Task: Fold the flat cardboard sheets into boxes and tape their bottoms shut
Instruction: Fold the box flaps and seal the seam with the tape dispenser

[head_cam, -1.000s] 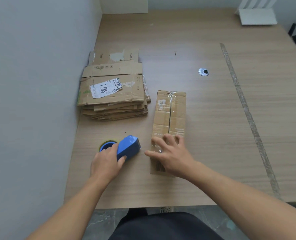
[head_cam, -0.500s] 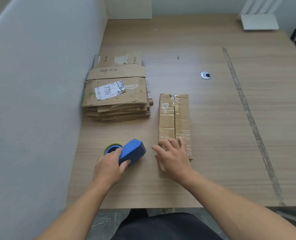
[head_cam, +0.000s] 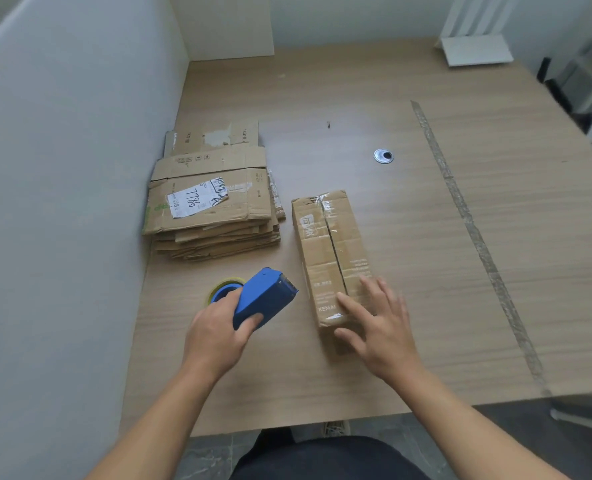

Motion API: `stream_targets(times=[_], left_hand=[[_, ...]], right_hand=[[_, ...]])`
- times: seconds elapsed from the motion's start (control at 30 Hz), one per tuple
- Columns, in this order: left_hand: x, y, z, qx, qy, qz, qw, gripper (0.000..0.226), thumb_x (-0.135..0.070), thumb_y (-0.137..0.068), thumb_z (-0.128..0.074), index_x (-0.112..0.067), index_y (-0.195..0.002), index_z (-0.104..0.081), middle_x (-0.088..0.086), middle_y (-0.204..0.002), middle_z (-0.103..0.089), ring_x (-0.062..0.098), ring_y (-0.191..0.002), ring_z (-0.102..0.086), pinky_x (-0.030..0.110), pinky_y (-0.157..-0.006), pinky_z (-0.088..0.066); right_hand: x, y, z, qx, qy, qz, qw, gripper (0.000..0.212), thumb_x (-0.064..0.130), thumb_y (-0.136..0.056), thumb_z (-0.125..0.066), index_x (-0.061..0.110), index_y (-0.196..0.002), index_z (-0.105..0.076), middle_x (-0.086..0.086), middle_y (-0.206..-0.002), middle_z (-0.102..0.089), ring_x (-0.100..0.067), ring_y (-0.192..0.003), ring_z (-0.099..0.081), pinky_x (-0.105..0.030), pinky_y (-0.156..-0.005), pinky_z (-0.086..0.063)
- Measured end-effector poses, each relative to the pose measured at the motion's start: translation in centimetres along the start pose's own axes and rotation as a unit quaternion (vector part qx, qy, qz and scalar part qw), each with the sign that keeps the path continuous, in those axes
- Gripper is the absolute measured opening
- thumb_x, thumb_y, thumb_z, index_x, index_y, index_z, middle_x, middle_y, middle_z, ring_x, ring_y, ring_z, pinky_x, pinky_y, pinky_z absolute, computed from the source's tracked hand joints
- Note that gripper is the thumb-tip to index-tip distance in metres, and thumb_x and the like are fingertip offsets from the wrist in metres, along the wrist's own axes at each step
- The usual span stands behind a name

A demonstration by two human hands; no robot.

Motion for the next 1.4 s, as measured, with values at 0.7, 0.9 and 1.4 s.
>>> stream_targets(times=[0.7, 0.9, 1.4], left_hand=[[-6.0, -1.8, 3.8, -0.055, -0.019, -0.037, 0.998, 0.030, -0.038, -0.087, -0.071, -0.024, -0.111, -0.061, -0.004, -0.086, -0.064, 0.026, -0.078, -0.055, 0.038, -0.065, -0.045], [-6.3, -1.3, 3.9, -0.060, -0.018, -0.036, 0.997, 0.032, -0.037, -0.086, -0.072, -0.024, -0.114, -0.063, -0.007, -0.085, -0.061, 0.024, -0.078, -0.054, 0.035, -0.064, -0.041], [-9.2, -0.5, 3.2, -0.067, -0.071, -0.150, 0.984, 0.067, -0.052, -0.087, -0.048, -0.040, -0.150, -0.032, -0.005, -0.082, -0.067, 0.025, -0.070, -0.058, 0.035, -0.060, -0.044]], right_hand=[[-0.1, -4.0, -0.1, 0.223, 0.029, -0.126, 0.966, 0.081, 0.050, -0.089, -0.054, 0.047, -0.151, -0.003, -0.003, -0.163, 0.013, -0.036, -0.149, 0.014, -0.067, -0.112, -0.008], [-2.7, -3.8, 1.8, 0.242, 0.106, -0.040, 0.964, 0.086, 0.014, -0.086, -0.052, 0.043, -0.151, -0.004, -0.004, -0.162, 0.019, -0.028, -0.150, 0.014, -0.067, -0.114, -0.003], [-4.7, -3.1, 2.8, 0.161, 0.122, -0.069, 0.977, 0.071, 0.035, -0.093, -0.054, 0.049, -0.150, -0.014, -0.006, -0.147, -0.016, -0.030, -0.140, -0.012, -0.066, -0.113, -0.010]])
Point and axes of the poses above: each hand's wrist, its own y-axis away from the middle knuckle, its own z-axis out of the back of the hand, x = y × z, the point moved 9 cm from there along -y, towards the middle knuckle
